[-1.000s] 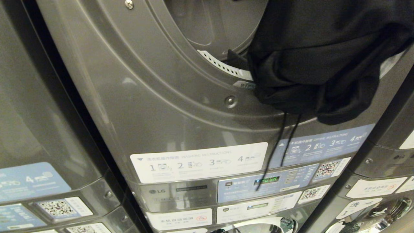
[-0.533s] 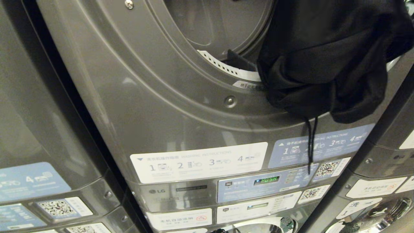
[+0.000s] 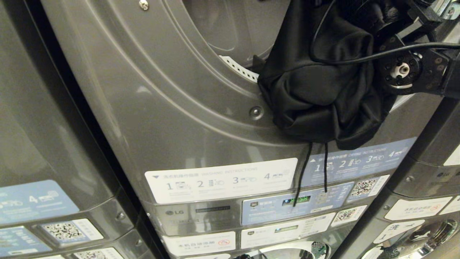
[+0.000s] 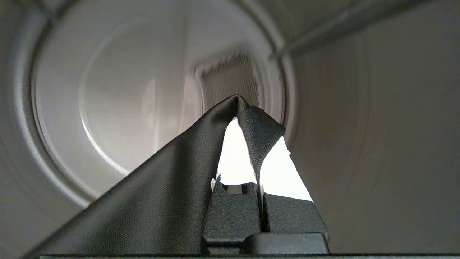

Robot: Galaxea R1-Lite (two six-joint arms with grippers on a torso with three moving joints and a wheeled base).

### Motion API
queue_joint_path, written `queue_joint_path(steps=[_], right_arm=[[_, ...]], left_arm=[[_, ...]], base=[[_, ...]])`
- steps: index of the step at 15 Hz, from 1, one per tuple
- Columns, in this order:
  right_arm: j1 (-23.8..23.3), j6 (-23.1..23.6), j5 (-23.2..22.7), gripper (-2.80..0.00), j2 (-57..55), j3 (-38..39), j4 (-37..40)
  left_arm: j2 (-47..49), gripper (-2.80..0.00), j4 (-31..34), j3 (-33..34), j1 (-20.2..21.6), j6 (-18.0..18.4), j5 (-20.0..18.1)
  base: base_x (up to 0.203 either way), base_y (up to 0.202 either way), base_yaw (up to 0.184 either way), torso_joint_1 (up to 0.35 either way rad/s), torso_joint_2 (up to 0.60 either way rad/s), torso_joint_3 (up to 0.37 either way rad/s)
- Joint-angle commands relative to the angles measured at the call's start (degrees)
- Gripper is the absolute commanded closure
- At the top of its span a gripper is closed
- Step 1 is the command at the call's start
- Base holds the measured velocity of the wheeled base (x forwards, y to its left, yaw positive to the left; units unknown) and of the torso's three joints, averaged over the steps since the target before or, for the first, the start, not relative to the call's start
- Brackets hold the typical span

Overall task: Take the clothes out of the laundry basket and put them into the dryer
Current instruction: Put the clothes in the dryer

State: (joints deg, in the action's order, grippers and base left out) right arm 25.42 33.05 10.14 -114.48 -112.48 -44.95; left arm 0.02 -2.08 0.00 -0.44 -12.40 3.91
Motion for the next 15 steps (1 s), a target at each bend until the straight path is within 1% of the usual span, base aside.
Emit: queue_joint_path(steps=[1, 3, 5, 8, 9, 10, 15], right_arm=[[-1.88, -0.35, -0.43, 0.0, -1.36, -0.02, 0.04], [-2.83, -0.88, -1.49, 0.0, -1.65, -0.02, 0.22], [-2.58, -0.88, -1.6, 0.0, -1.63, -0.11, 0.3], [-2.24, -0.89, -3.53, 0.0, -1.82, -0.02, 0.22], [-2.23, -0.88, -3.55, 0.0, -2.22, 0.0, 0.22], [-2.3, -0.8, -3.55, -2.8, -2.53, -0.02, 0.22], [-2.26, -0.79, -4.34, -2.8, -2.59, 0.07, 0.66]], left_arm=[[-0.02, 0.0, -0.02, 1.75, 0.0, -0.08, 0.04], [-0.02, 0.0, -0.02, 1.73, 0.0, -0.08, 0.04], [-0.02, 0.0, -0.02, 1.75, 0.0, -0.08, 0.04], [-0.02, 0.0, -0.02, 1.76, 0.0, -0.08, 0.04], [-0.02, 0.0, -0.02, 1.71, 0.0, -0.12, 0.04], [-0.02, 0.0, -0.02, 1.67, 0.0, -0.08, 0.04], [-0.02, 0.0, -0.02, 1.7, 0.0, -0.08, 0.04]], base=[[0.0, 0.0, 0.0, 0.0, 0.0, 0.0], [0.0, 0.0, 0.0, 0.0, 0.0, 0.0], [0.0, 0.0, 0.0, 0.0, 0.0, 0.0], [0.0, 0.0, 0.0, 0.0, 0.0, 0.0], [0.0, 0.0, 0.0, 0.0, 0.0, 0.0], [0.0, 0.0, 0.0, 0.0, 0.0, 0.0], [0.0, 0.0, 0.0, 0.0, 0.0, 0.0]])
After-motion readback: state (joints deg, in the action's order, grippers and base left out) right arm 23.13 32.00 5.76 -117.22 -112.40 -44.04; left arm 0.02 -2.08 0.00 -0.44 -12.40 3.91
